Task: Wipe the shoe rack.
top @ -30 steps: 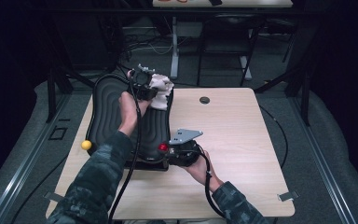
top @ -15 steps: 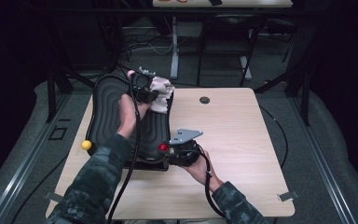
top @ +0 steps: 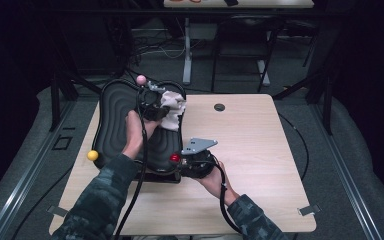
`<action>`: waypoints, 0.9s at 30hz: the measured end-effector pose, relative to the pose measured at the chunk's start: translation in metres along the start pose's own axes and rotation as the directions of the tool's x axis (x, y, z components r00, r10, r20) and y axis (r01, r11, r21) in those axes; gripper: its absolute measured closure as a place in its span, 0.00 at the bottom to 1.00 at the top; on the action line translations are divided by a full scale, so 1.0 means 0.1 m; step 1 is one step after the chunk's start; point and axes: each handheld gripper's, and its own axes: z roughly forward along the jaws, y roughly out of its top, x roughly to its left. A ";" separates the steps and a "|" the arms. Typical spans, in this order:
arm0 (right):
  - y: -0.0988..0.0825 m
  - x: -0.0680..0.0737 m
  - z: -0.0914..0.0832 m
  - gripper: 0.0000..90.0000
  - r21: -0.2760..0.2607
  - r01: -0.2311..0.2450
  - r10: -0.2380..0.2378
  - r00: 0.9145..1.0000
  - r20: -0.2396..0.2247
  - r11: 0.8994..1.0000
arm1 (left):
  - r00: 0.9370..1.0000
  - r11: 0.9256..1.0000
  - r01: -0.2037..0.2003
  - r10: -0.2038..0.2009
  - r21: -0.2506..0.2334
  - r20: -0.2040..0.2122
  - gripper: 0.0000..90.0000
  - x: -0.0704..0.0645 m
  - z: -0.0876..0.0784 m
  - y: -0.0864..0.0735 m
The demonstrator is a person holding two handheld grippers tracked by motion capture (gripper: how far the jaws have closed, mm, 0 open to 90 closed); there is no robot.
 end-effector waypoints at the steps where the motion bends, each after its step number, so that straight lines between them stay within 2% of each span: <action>1: 0.00 0.00 0.00 0.67 -0.002 -0.001 0.001 1.000 -0.002 1.000 | 1.000 1.000 0.000 0.000 0.000 0.003 0.88 0.00 -0.01 -0.02; 7: 0.01 0.00 0.00 0.67 0.005 -0.007 0.007 1.000 -0.001 1.000 | 1.000 1.000 0.000 0.000 -0.008 0.019 0.88 -0.05 -0.06 -0.17; 20: 0.00 0.00 0.00 0.67 -0.003 -0.010 0.010 1.000 -0.006 1.000 | 0.998 0.999 -0.042 0.042 -0.013 0.036 0.88 -0.19 -0.16 -0.46; 27: 0.00 0.00 0.00 0.67 -0.003 -0.009 0.009 1.000 -0.004 1.000 | 0.998 0.999 -0.039 0.040 -0.019 0.048 0.88 -0.25 -0.20 -0.59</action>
